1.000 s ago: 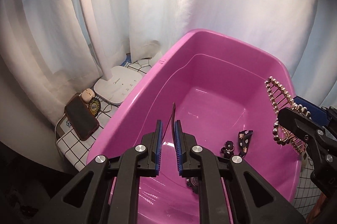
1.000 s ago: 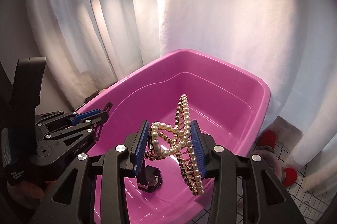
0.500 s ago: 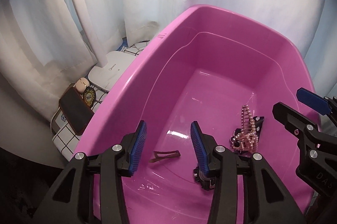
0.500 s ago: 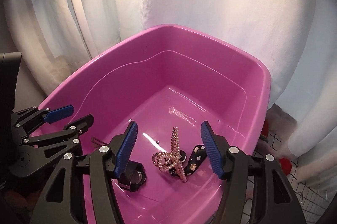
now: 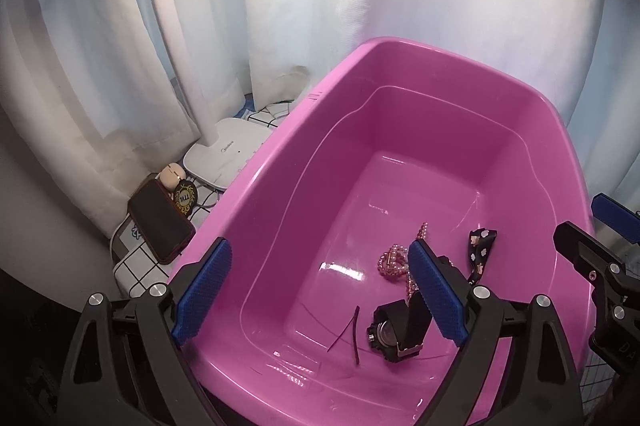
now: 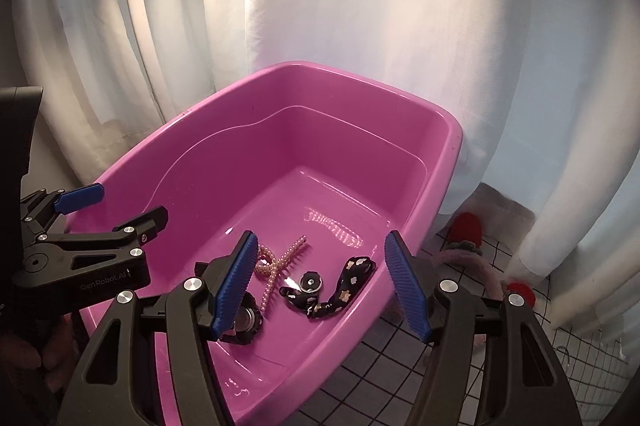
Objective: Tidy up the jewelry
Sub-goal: 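Withdraw both open tools from the tub back over the table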
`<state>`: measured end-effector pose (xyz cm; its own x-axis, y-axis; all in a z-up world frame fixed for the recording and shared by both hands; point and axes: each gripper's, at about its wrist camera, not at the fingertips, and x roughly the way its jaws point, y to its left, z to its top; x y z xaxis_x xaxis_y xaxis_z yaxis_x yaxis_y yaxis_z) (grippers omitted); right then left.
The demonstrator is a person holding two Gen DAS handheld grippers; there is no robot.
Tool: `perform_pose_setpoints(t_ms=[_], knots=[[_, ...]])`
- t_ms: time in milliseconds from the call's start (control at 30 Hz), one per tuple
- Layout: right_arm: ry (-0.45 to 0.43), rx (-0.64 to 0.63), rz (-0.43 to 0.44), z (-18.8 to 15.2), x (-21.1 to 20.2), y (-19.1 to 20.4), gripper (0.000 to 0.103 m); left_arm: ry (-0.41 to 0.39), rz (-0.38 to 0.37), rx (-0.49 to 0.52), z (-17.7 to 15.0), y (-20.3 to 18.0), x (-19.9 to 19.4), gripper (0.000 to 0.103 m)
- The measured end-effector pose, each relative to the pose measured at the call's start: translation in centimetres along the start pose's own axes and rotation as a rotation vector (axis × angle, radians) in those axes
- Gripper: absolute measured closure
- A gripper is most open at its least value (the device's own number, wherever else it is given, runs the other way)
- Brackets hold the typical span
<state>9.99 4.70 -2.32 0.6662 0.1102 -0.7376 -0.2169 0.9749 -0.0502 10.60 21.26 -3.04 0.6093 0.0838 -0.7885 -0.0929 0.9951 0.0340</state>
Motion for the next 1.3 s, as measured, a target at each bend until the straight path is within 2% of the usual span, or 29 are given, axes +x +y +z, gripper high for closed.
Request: perform_pose_setpoints(t_ms=[267, 467, 600, 900, 1133, 1300], knots=[[-0.049, 0.074, -0.02, -4.7, -4.9, -3.5, 0.04, -0.041, -0.077, -0.035, -1.4, -1.4, -3.0, 0.014], [-0.056, 0.161, -0.061, -9.6, -8.4, -8.0, 0.04, -0.081, -0.174, -0.021, -2.9, -5.0, -5.7, 0.013], [-0.043, 0.224, -0.114, -13.0, -10.6, -11.4, 0.04, -0.091, -0.237, 0.011, -3.9, -8.3, -7.2, 0.013], [-0.011, 0.367, -0.227, -20.2, -14.4, -19.0, 0.04, -0.109, -0.309, 0.141, -6.5, -16.0, -10.2, 0.008], [0.018, 0.439, -0.265, -23.8, -15.5, -22.7, 0.04, -0.057, -0.37, 0.217, -9.3, -21.3, -10.5, 0.007], [0.032, 0.462, -0.286, -25.5, -15.0, -24.9, 0.039, 0.0, -0.4, 0.254, -11.8, -24.4, -9.2, 0.007]])
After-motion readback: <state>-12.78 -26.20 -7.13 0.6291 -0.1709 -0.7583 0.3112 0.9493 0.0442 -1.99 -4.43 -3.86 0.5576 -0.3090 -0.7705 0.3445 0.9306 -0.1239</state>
